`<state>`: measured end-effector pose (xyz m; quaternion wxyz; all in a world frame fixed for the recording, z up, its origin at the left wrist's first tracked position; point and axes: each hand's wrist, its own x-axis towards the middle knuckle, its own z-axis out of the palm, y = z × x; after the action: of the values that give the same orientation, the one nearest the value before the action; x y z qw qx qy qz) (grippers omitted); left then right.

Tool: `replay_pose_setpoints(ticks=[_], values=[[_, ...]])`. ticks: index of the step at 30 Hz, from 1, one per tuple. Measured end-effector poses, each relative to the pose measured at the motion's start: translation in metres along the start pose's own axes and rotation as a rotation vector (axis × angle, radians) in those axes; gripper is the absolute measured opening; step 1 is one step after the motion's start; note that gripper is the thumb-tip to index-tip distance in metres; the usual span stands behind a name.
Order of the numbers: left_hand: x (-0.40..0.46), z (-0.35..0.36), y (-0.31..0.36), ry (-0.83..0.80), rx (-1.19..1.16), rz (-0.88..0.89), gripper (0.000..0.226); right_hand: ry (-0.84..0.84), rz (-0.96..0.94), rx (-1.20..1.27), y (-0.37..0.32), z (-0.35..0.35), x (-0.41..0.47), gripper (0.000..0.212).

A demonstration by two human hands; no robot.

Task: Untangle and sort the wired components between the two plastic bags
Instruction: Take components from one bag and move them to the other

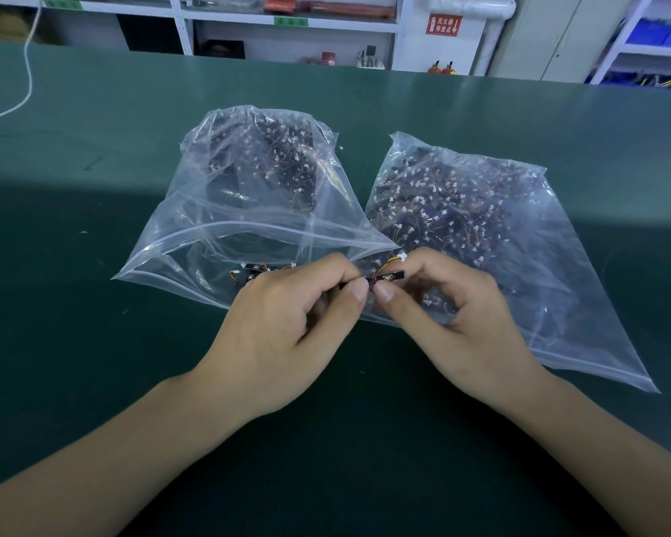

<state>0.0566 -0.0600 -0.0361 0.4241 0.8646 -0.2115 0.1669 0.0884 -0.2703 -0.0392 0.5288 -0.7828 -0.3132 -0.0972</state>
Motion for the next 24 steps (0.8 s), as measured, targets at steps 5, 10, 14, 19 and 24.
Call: replay_pose_setpoints(ticks=[5,10,14,19,24], values=[[0.0004,0.0001,0.0004,-0.003,0.007,0.007,0.023,-0.034,-0.005,0.010,-0.0021,0.0002,-0.0003,0.015],[0.0007,-0.0012,0.0027,-0.031,-0.084,-0.002,0.025,-0.030,0.016,0.083,-0.0041,0.0004,0.0017,0.016],[0.0004,-0.0006,0.0036,-0.033,-0.102,0.021,0.025,-0.075,0.056,0.129,-0.0058,0.0014,0.0003,0.018],[0.0008,-0.0003,0.0026,-0.034,-0.078,0.027,0.023,-0.094,0.061,0.102,-0.0075,0.0011,0.0008,0.016],[0.0009,-0.0005,0.0020,-0.029,-0.073,0.030,0.023,-0.083,0.052,0.076,-0.0080,0.0007,0.0004,0.016]])
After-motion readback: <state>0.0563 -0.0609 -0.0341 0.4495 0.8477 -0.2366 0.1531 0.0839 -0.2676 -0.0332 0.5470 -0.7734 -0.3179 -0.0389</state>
